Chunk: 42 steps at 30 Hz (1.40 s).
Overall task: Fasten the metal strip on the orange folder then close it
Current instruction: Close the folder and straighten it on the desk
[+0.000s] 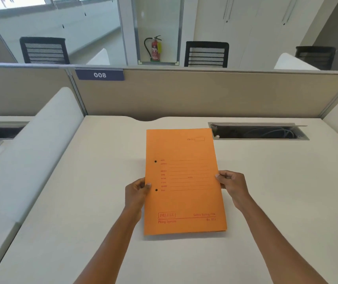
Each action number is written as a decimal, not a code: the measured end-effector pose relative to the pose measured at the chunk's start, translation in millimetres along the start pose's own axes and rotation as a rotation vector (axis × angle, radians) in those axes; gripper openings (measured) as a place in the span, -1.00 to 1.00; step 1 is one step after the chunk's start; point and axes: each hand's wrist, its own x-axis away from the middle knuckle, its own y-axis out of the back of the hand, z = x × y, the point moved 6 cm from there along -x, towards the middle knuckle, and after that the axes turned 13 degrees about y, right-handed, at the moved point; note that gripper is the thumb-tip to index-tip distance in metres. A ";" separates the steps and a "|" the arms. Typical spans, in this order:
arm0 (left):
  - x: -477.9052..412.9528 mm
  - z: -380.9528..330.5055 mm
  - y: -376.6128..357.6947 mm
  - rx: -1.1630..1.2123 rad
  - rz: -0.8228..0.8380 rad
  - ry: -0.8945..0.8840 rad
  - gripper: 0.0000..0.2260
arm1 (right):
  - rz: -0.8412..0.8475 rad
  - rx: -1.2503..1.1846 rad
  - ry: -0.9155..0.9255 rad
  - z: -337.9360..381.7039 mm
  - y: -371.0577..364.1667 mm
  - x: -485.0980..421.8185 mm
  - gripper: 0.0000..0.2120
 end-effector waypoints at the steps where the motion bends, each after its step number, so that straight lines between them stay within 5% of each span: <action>1: -4.8 -6.3 2.5 -0.014 -0.017 -0.019 -0.85 | 0.002 0.008 -0.001 2.4 -6.6 -6.2 -0.89; 16: -128.4 -75.3 41.6 -0.322 -0.363 -0.108 -0.93 | -0.005 0.349 -0.016 8.7 -115.4 -137.0 -0.87; 27: -170.3 -76.9 42.4 -0.565 -0.424 -0.128 -0.84 | 0.017 0.556 -0.028 -14.1 -145.6 -156.6 -0.84; 42: -174.7 -71.4 41.7 -0.588 -0.472 -0.120 -0.87 | 0.053 0.655 -0.011 -12.2 -150.6 -161.8 -0.85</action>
